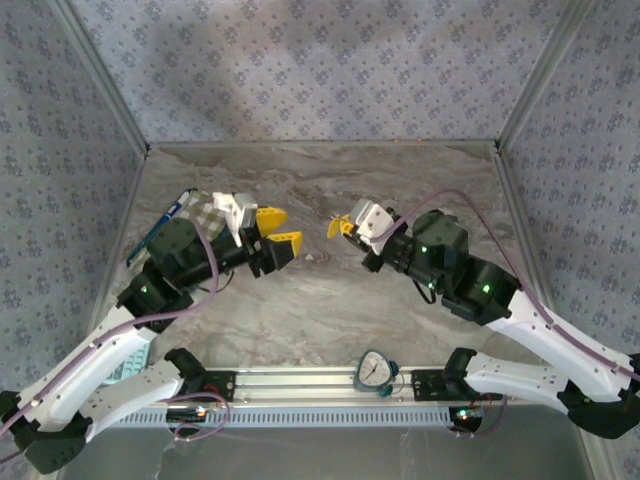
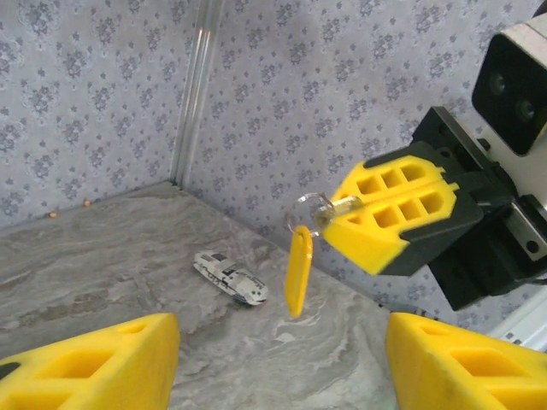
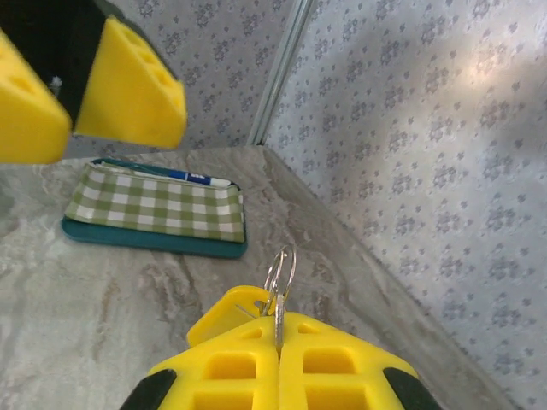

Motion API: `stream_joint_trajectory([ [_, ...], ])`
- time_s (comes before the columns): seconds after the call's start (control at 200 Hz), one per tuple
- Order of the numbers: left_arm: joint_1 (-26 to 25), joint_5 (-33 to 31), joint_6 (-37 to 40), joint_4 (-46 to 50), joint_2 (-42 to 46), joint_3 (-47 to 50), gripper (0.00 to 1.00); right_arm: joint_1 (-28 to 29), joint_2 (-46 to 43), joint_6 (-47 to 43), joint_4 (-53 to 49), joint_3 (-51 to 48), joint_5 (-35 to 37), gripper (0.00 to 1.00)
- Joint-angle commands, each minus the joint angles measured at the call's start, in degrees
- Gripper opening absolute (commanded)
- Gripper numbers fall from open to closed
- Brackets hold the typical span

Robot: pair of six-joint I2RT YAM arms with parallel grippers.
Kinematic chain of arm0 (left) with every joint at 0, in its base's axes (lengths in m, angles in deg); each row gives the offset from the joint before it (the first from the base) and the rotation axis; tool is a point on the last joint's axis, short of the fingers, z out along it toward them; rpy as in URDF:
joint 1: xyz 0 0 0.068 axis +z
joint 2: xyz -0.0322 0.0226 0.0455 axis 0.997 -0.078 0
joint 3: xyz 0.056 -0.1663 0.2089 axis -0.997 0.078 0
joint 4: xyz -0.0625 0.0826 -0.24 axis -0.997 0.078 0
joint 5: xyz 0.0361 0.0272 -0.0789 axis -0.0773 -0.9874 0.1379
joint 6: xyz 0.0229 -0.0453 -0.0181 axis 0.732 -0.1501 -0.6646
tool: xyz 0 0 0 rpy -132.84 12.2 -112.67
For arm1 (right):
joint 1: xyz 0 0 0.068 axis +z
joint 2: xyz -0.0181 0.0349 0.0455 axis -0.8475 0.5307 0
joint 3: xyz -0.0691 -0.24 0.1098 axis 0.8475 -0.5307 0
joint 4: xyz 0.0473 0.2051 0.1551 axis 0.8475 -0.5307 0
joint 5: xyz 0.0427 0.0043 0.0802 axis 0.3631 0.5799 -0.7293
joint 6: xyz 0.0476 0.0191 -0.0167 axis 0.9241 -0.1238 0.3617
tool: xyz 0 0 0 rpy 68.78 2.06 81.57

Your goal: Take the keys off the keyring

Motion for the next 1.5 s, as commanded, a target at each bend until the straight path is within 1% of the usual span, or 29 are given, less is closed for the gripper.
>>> stream_joint_trajectory([
  [0.0,3.72,8.61,2.28,2.62,-3.46,-4.11,0.65,-3.59,0.31,7.91,-2.82,1.64,-7.0,0.0],
  [0.115,7.05,16.25,1.42,0.9,-7.86,-6.38,0.63,-8.04,0.99,11.65,-3.25,1.21,-15.67,0.0],
  [0.24,8.23,25.01,1.17,0.94,-12.57,-9.75,0.59,-11.93,1.71,14.64,-3.04,1.36,-23.6,0.0],
  [0.33,8.23,29.08,1.25,1.45,-15.08,-12.07,0.58,-13.62,2.13,15.59,-2.6,1.56,-27.56,0.0],
  [0.415,8.21,31.39,1.42,2.11,-16.91,-13.97,0.58,-14.51,2.93,16.19,-2.58,2.08,-29.78,0.0],
  [0.715,7.9,35.14,1.79,3.27,-20.99,-16.8,0.6,-16.51,4.55,18.53,-0.86,2.88,-34.16,0.0],
  [0.964,6.84,34.91,3.11,4.55,-22.82,-17.9,0.61,-16.83,5.85,19.59,-0.09,3.06,-36.56,0.0],
  [1.194,6.44,35.17,3.4,5.23,-23.89,-18.57,0.57,-16.86,5.7,19.8,-0.31,3.01,-37.11,0.0],
  [1.259,6.42,35.38,3.55,5.33,-24.21,-18.78,0.54,-16.82,5.7,19.82,-0.42,3.06,-37.1,0.0],
  [1.359,6.37,35.69,3.61,5.52,-24.47,-19.17,0.45,-16.93,5.79,19.81,-0.59,3.06,-37.15,0.0],
  [1.499,6.23,35.86,3.72,5.86,-24.74,-19.16,0.41,-17.2,5.79,19.81,-0.52,4.97,-37.28,0.0],
])
